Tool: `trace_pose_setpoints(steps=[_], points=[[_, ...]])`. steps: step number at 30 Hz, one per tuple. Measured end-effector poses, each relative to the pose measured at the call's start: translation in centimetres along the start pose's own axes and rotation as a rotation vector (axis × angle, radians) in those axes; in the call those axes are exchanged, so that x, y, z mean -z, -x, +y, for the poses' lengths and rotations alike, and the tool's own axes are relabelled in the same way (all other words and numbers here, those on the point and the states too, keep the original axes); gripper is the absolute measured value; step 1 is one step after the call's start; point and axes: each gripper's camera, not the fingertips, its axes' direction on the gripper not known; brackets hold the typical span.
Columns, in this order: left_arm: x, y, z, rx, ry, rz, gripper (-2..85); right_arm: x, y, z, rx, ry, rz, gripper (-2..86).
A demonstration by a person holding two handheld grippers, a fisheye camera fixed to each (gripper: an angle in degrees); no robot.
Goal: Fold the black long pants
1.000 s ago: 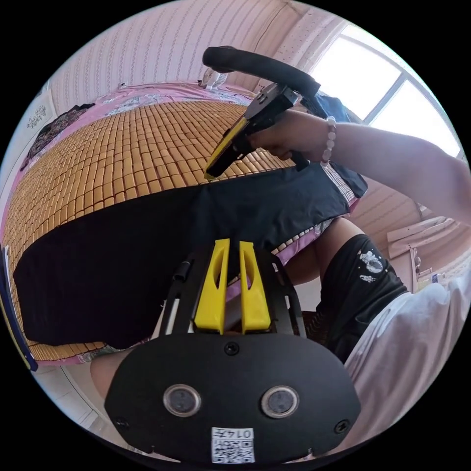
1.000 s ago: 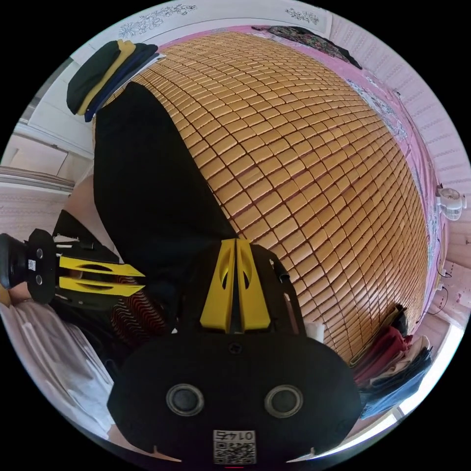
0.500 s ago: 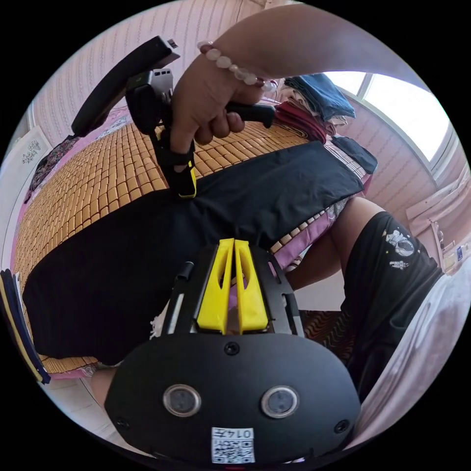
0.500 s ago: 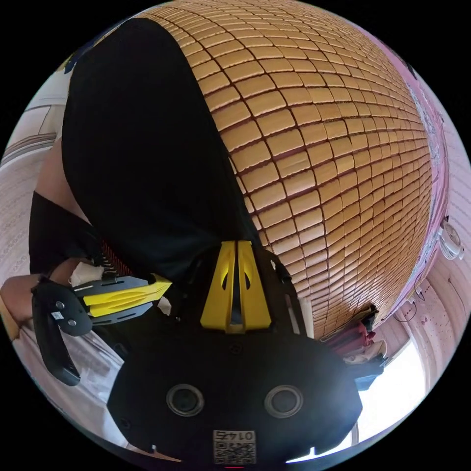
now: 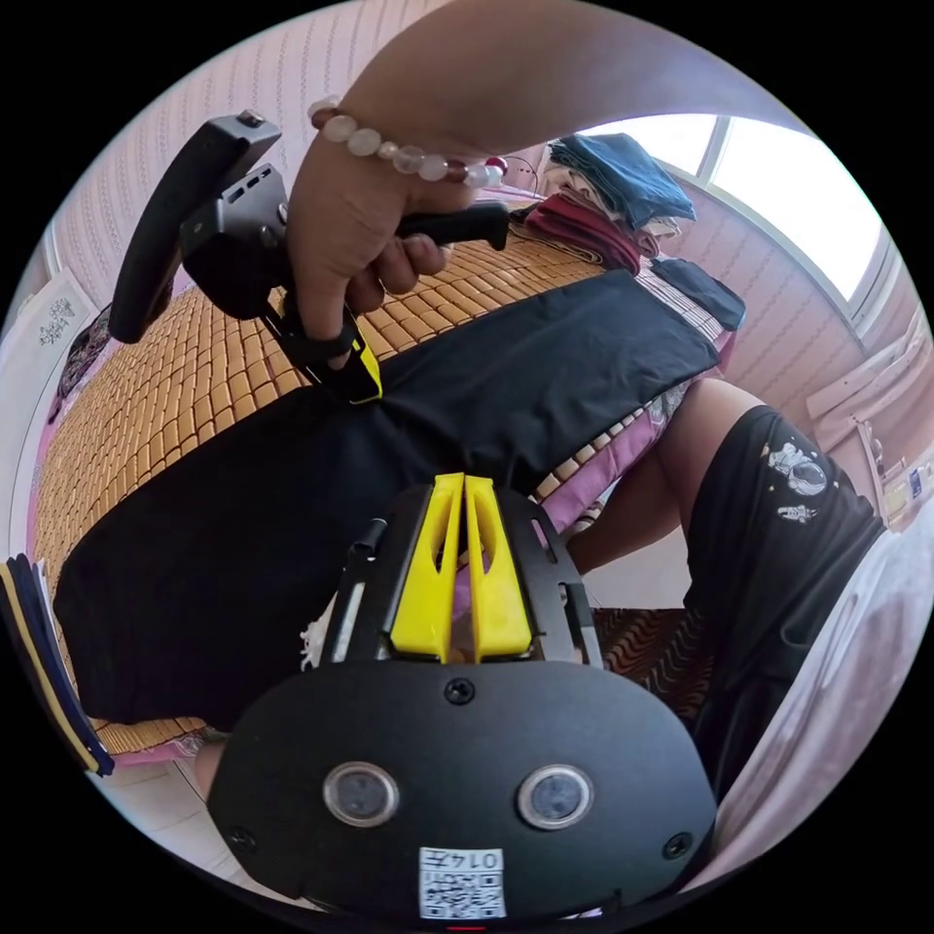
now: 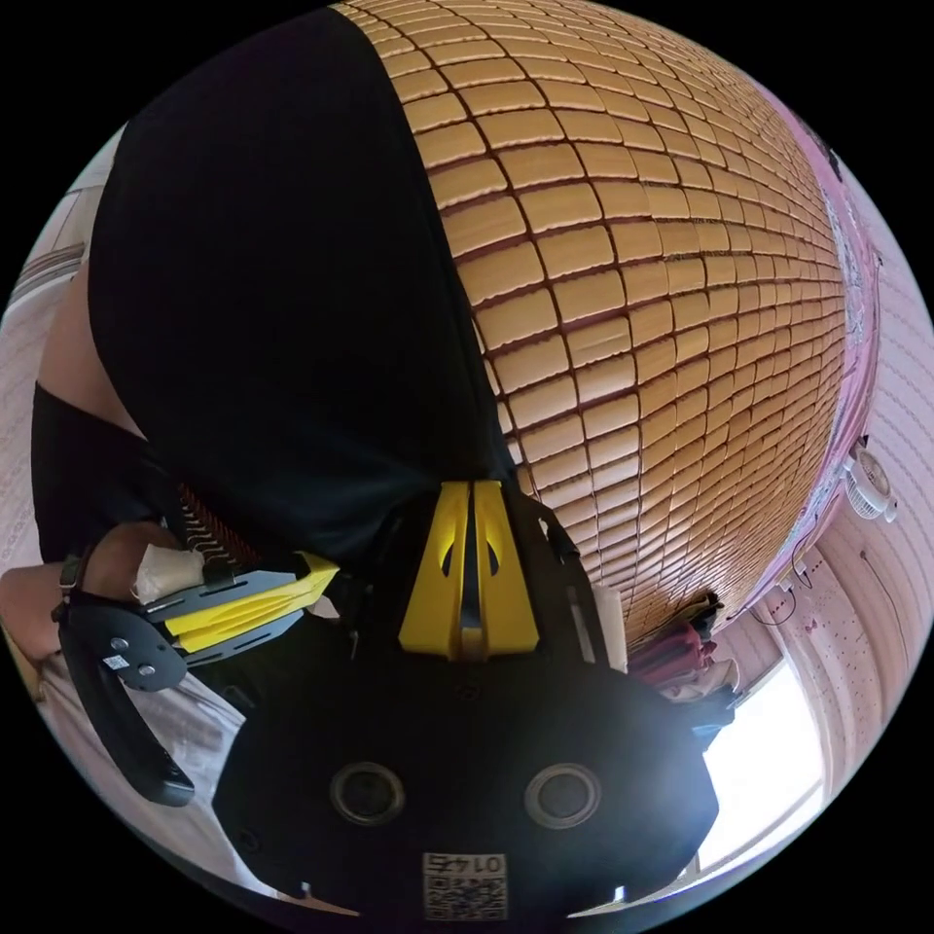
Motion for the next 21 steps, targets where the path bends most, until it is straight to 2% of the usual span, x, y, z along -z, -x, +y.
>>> trace_pose_setpoints(steps=[6, 12, 18, 20, 21], points=[[-0.9, 0.5, -0.2, 0.027, 0.025, 0.011, -1.0, -3.8, -1.7, 7.0, -0.086, -0.086, -0.082, -0.6], [-0.6, 1.6, 0.5, 0.064, 0.096, 0.141, -1.0, -8.8, -1.8, 17.8, -0.172, -0.246, -0.090, -0.5], [1.8, 1.3, 2.4, 0.060, 0.084, 0.124, -1.0, -15.8, -5.1, 36.2, -0.367, -0.584, -0.270, -0.6], [2.3, 2.1, 3.1, 0.096, 0.083, 0.121, -1.0, -19.9, -6.6, 48.3, -0.533, -0.807, -0.372, 0.1], [2.5, 2.4, 3.3, 0.109, 0.080, 0.119, -1.0, -21.3, -6.8, 51.5, -0.586, -0.847, -0.398, 0.4]])
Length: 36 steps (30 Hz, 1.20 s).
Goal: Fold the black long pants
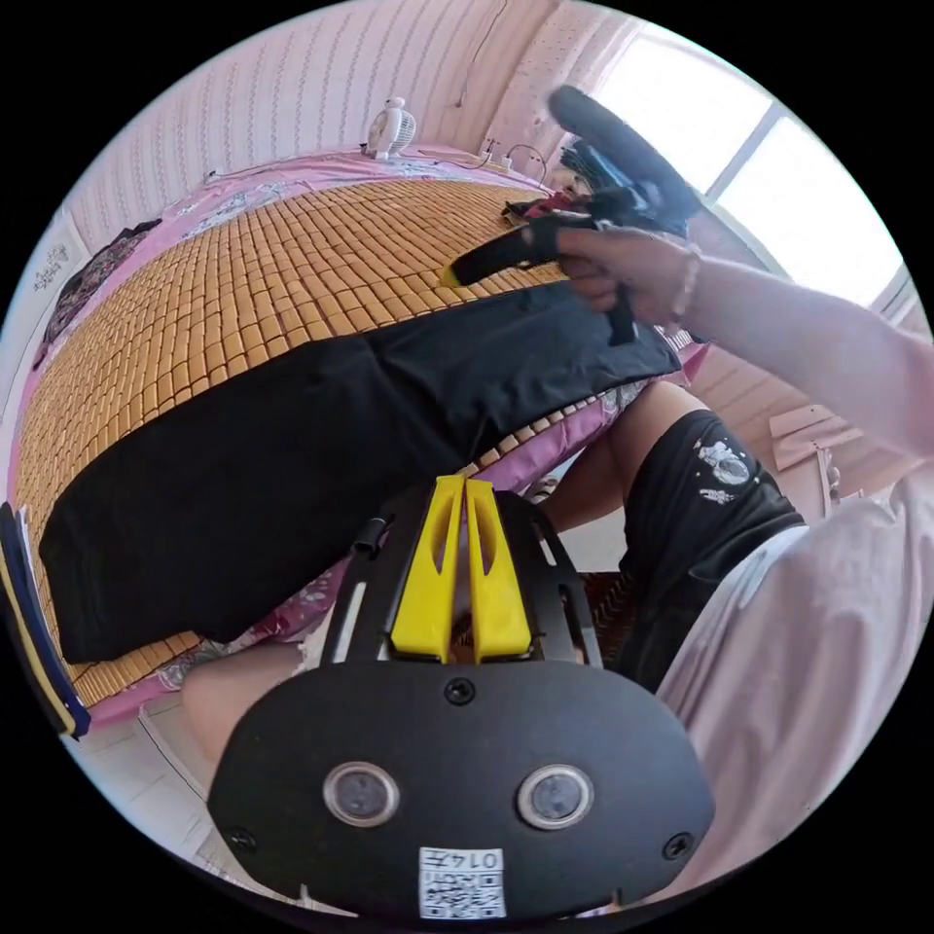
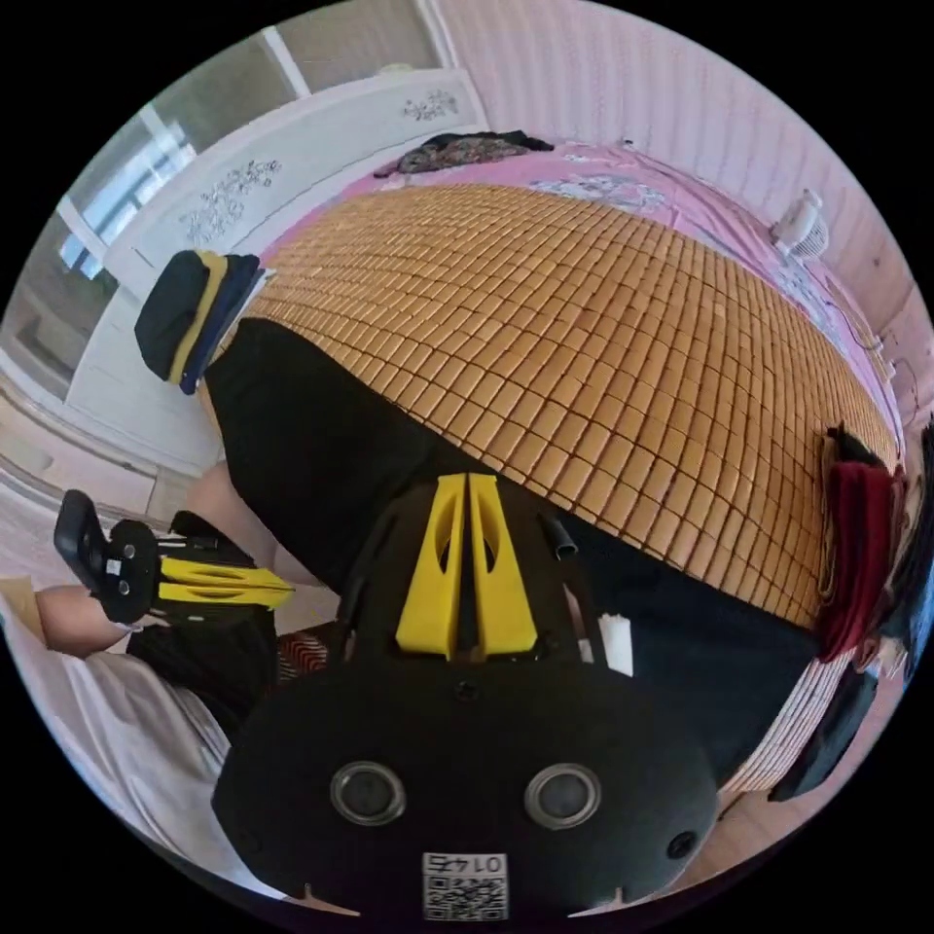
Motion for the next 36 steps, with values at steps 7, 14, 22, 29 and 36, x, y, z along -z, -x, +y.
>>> trace_pose_setpoints(steps=[7, 14, 22, 29, 36], points=[[3.6, 6.8, 3.0, 0.289, -0.115, -0.070, -1.0, 12.7, -21.6, 33.6, -0.605, -0.242, 0.207, 12.1], [2.9, 13.1, 4.1, 0.463, -0.009, -0.199, -1.0, 16.1, -35.0, 51.6, -0.952, -0.237, 0.174, 21.6], [-1.1, 14.5, 3.0, 0.415, 0.132, -0.271, -1.0, 17.7, -40.5, 56.7, -0.880, -0.122, -0.004, 5.8], [-2.2, 14.9, 3.4, 0.348, 0.151, -0.227, -1.0, 26.9, -41.2, 59.6, -0.752, -0.423, -0.077, 2.5], [-7.1, 9.6, 1.6, 0.100, 0.165, -0.083, -1.0, 39.6, -39.9, 56.4, -0.553, -0.753, -0.032, 2.1]])
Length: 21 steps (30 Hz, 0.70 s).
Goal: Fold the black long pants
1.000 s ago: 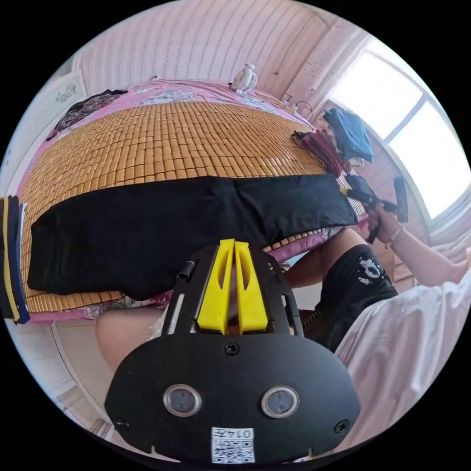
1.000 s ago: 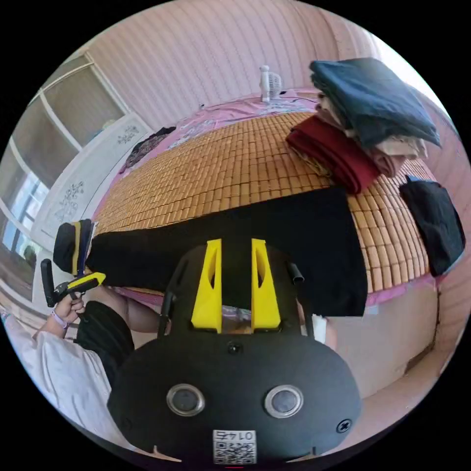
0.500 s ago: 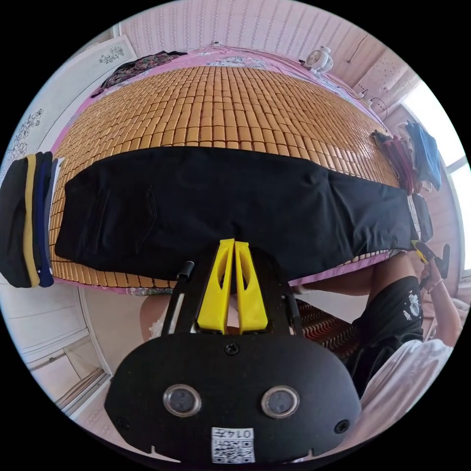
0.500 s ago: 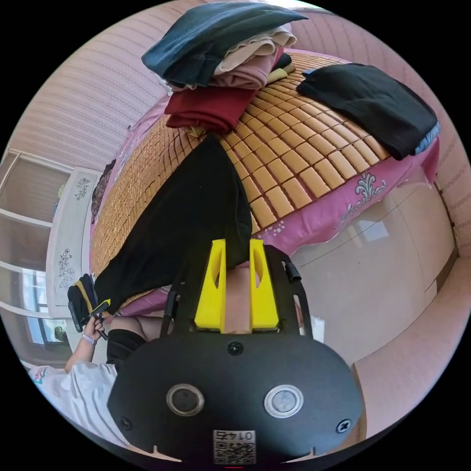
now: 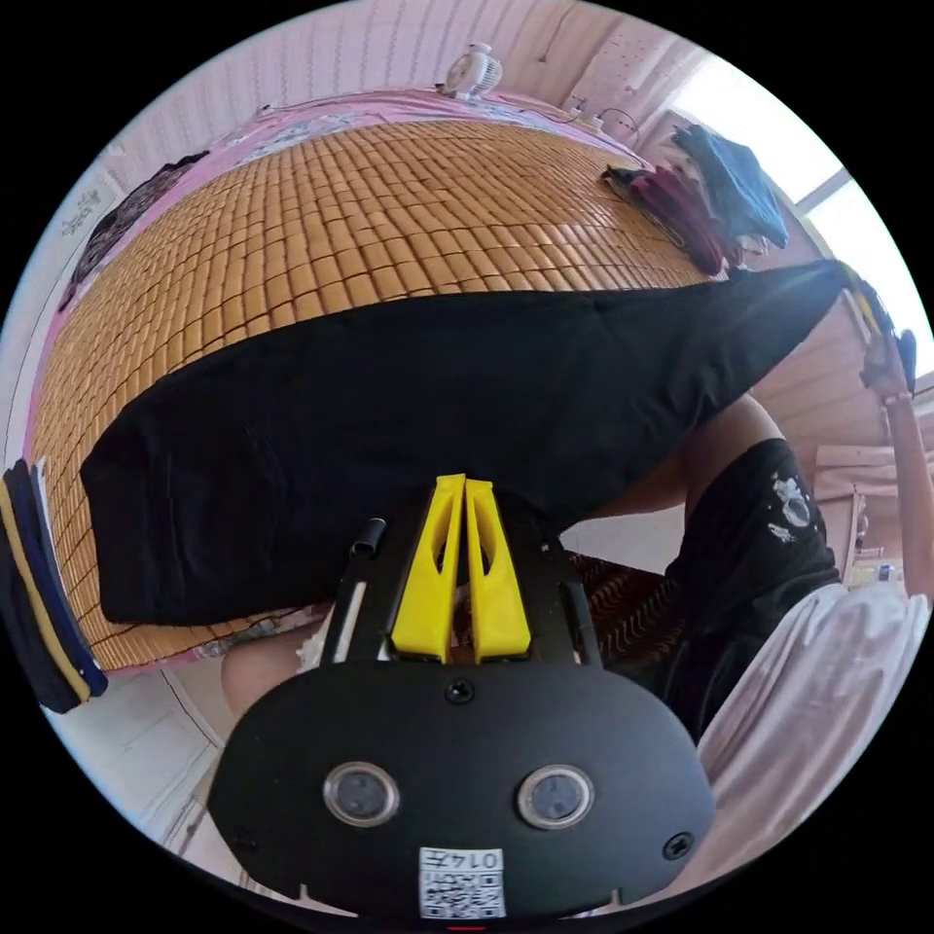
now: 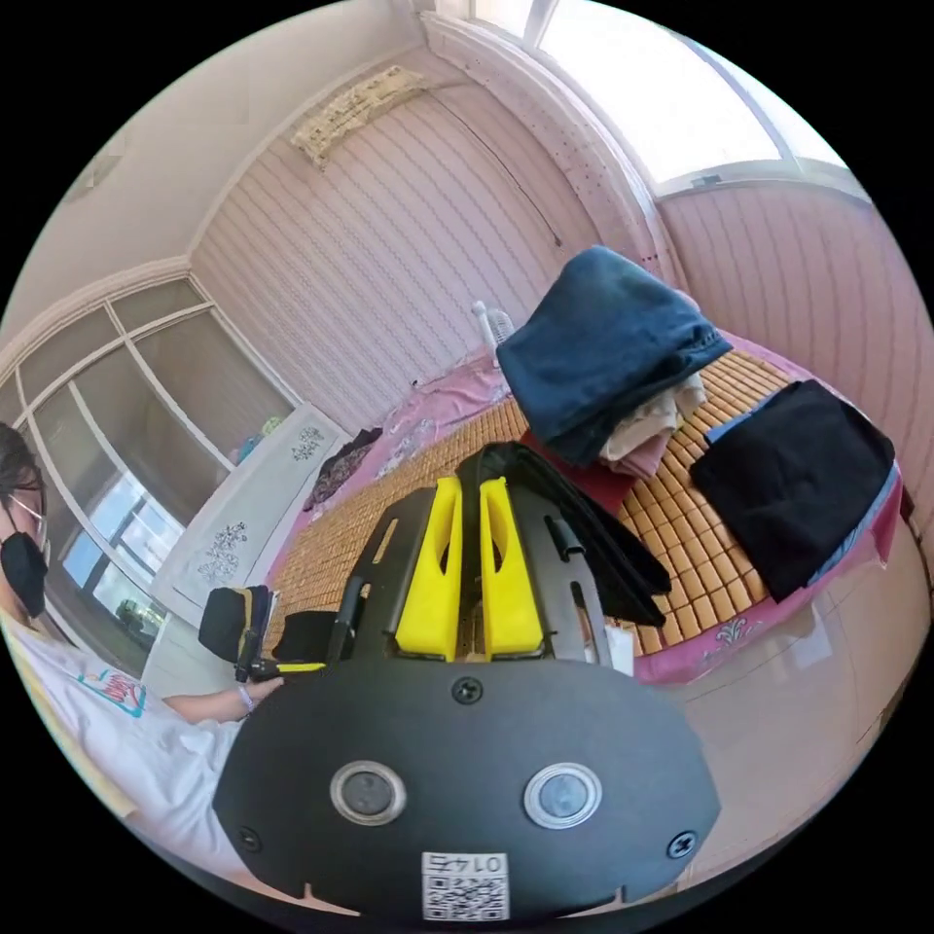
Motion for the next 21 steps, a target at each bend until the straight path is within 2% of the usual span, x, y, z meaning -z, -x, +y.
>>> trace_pose_setpoints(steps=[4, 9, 13, 16, 18, 19, 21], points=[[-2.2, -2.4, -1.4, -0.004, -0.102, 0.158, -1.0, 0.2, 8.1, -4.9, 0.190, -0.042, -0.102, 2.2], [0.6, -0.3, 2.1, 0.091, -0.285, 0.289, -1.0, -8.1, 21.5, -6.0, 0.414, 0.105, -0.322, 2.6], [6.0, 5.3, 10.9, 0.265, -0.436, 0.224, -1.0, -20.9, 35.6, 0.2, 0.583, 0.358, -0.604, 3.9], [8.0, 10.1, 18.2, 0.458, -0.468, 0.127, -0.9, -32.2, 42.7, 9.2, 0.567, 0.586, -0.704, 7.3], [8.2, 12.5, 22.0, 0.563, -0.456, 0.082, -0.9, -38.8, 44.8, 15.2, 0.556, 0.772, -0.681, 8.7], [8.1, 13.9, 24.1, 0.624, -0.446, 0.074, -0.8, -42.2, 45.4, 18.5, 0.561, 0.886, -0.605, 8.9], [8.1, 15.1, 26.4, 0.674, -0.445, 0.082, -0.6, -44.8, 45.5, 21.7, 0.552, 0.985, -0.521, 8.9]])
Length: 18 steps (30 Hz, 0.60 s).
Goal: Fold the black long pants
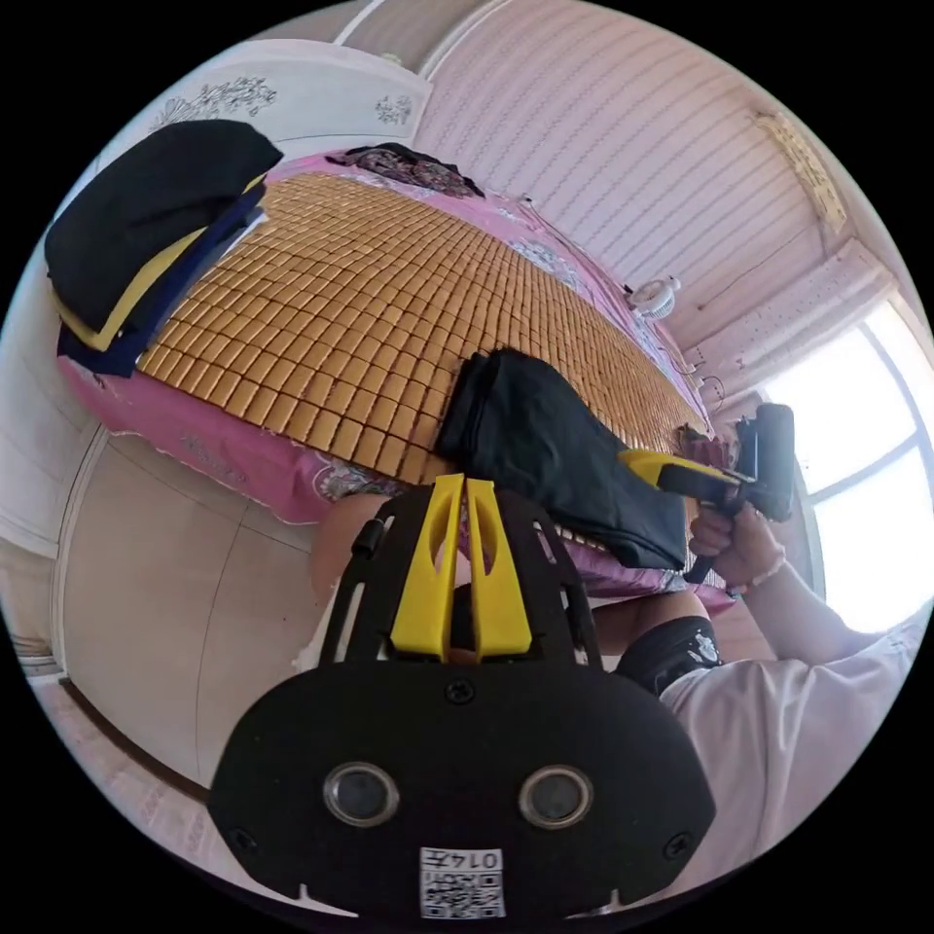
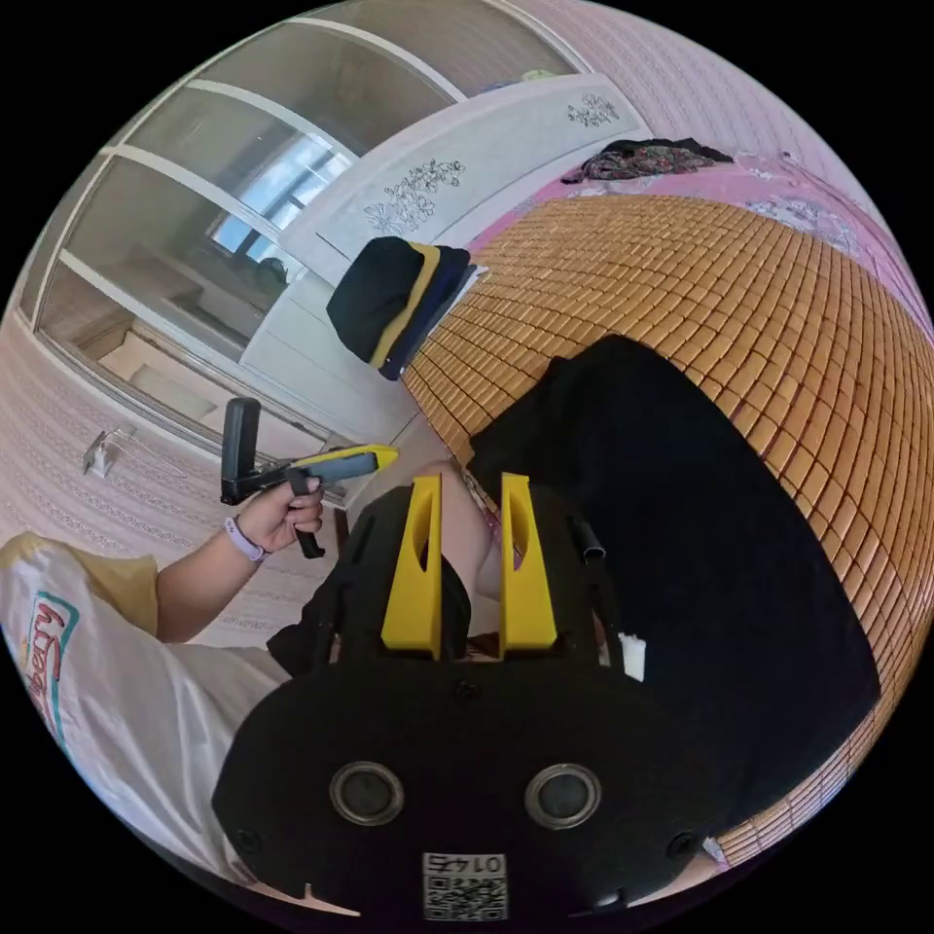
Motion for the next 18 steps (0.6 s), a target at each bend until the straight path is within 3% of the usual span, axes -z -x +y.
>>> trace_pose_setpoints(steps=[4, 10, 18], points=[[0.7, 0.7, 0.4, -0.021, -0.046, -0.012, 2.2, -0.2, -0.7, 1.3, -0.010, 0.012, 0.027, 8.6], [-3.2, -5.6, -4.5, -0.209, -0.046, -0.039, 6.8, 3.8, -3.1, 4.5, -0.173, -0.037, 0.147, 7.8], [-11.4, -10.4, -8.6, -0.339, 0.162, -0.274, 8.0, 4.9, -2.5, 6.3, -0.348, -0.117, 0.181, 7.6]])
